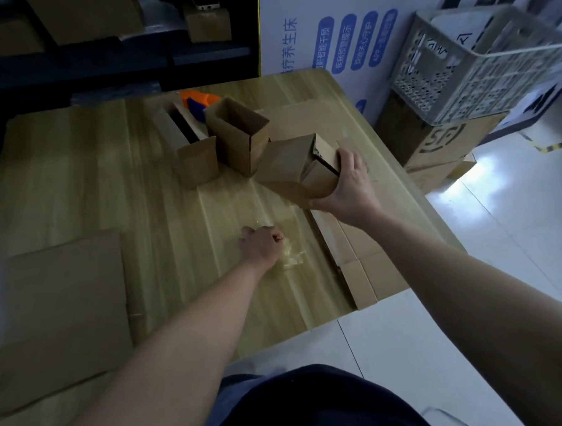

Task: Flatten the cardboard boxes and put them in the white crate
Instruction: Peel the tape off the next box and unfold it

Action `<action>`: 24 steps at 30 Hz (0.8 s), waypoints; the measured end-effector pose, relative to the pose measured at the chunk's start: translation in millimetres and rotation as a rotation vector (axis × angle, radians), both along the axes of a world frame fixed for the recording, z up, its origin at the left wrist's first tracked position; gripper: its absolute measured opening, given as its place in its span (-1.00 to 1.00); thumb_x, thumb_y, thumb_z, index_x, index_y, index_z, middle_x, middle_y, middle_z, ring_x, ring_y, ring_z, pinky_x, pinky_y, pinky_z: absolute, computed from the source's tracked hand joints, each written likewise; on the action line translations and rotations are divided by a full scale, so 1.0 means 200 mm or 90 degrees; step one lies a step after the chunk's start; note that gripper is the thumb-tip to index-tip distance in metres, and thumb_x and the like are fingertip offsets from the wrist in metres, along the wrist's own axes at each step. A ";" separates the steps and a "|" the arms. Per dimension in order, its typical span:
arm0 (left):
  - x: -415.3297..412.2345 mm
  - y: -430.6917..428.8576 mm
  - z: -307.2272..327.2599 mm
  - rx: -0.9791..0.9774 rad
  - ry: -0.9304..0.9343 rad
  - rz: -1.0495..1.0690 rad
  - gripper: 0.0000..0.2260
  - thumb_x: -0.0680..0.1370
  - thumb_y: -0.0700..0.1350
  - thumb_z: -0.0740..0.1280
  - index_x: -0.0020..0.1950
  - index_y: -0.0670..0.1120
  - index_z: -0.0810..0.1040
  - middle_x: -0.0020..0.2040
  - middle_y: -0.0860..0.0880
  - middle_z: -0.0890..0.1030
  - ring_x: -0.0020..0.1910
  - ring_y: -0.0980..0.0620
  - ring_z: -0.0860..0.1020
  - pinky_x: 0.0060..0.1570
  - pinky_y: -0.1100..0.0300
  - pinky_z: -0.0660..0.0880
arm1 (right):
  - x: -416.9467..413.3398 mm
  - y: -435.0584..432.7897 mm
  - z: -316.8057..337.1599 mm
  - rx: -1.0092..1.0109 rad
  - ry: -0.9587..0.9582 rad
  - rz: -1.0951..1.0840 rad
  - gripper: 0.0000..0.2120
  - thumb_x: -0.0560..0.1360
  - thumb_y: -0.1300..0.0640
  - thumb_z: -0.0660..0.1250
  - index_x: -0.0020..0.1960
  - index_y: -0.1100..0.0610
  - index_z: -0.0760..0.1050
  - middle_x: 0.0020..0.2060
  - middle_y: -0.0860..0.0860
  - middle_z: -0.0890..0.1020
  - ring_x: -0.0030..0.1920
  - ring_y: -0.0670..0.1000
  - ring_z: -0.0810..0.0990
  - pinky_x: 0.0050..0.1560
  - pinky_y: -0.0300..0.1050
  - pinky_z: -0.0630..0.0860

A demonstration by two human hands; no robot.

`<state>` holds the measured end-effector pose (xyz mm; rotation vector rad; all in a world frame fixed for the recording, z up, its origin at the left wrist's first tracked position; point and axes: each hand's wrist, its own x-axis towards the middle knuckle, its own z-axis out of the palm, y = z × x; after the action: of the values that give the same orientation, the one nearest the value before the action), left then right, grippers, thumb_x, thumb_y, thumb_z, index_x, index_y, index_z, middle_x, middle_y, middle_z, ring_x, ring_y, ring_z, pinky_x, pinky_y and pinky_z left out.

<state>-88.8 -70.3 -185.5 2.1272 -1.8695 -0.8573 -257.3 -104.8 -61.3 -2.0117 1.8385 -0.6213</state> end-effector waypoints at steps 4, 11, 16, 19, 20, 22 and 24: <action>0.05 -0.02 0.01 0.096 0.004 -0.045 -0.80 0.52 0.04 0.24 0.10 0.18 0.55 0.22 0.08 0.50 0.25 -0.11 0.28 0.12 0.09 0.25 | 0.04 -0.02 0.00 0.007 -0.003 0.026 -0.05 0.19 -0.06 0.57 0.41 0.11 0.15 0.27 0.06 0.32 0.29 0.09 0.28 0.35 0.12 0.29; 0.14 0.03 0.10 0.152 0.222 0.031 -0.28 0.42 -0.09 0.43 0.48 0.22 0.16 0.31 -0.13 0.17 0.29 -0.16 0.35 0.20 0.23 0.33 | 0.18 -0.03 0.00 0.012 -0.009 0.082 -0.05 0.19 -0.05 0.58 0.41 0.15 0.15 0.25 0.07 0.32 0.25 0.11 0.32 0.33 0.11 0.30; 0.37 0.02 0.22 -0.011 0.402 0.409 -0.73 0.54 -0.27 0.26 0.23 -0.26 0.52 0.15 -0.28 0.57 0.12 -0.22 0.55 -0.01 0.14 0.44 | 0.31 -0.02 0.02 -0.012 0.032 0.129 -0.06 0.22 -0.08 0.55 0.44 0.10 0.14 0.32 0.07 0.32 0.34 0.14 0.24 0.39 0.12 0.15; 0.59 0.03 0.36 -0.079 0.614 0.645 -0.55 0.58 0.14 0.19 0.27 -0.18 0.48 0.06 -0.11 0.58 -0.02 -0.10 0.56 -0.04 0.07 0.49 | 0.45 -0.01 0.00 0.043 0.096 0.213 -0.06 0.24 -0.06 0.52 0.46 -0.07 0.06 0.40 0.06 0.19 0.43 0.19 0.07 0.44 0.21 0.03; 0.67 0.04 0.41 -0.061 0.665 0.629 -0.46 0.51 0.29 0.18 0.26 -0.10 0.48 0.07 -0.04 0.59 -0.02 -0.05 0.55 -0.07 0.05 0.51 | 0.51 0.00 -0.01 0.067 0.112 0.231 -0.07 0.24 -0.04 0.52 0.44 -0.12 0.04 0.41 0.05 0.14 0.43 0.23 0.04 0.43 0.24 0.06; 0.78 0.08 0.48 -0.015 0.678 0.551 -0.34 0.34 0.44 0.26 0.18 -0.04 0.51 0.08 -0.01 0.61 0.01 -0.01 0.56 -0.08 0.02 0.53 | 0.65 0.03 -0.03 0.112 0.134 0.249 -0.05 0.24 -0.01 0.54 0.43 -0.19 0.01 0.42 0.03 0.06 0.41 0.26 0.05 0.38 0.24 0.18; 0.85 0.13 0.51 -0.017 0.633 0.512 -0.21 0.21 0.46 0.36 0.22 -0.07 0.49 0.18 -0.09 0.57 0.12 -0.08 0.55 0.12 -0.10 0.50 | 0.79 0.07 -0.06 0.168 0.163 0.273 -0.03 0.24 -0.01 0.55 0.44 -0.21 0.01 0.41 0.04 0.04 0.38 0.26 0.11 0.32 0.18 0.29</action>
<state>81.9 -44.7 -84.2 1.6465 -0.4808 -1.2708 -99.5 -91.3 -73.1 -2.2744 1.4424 -0.0008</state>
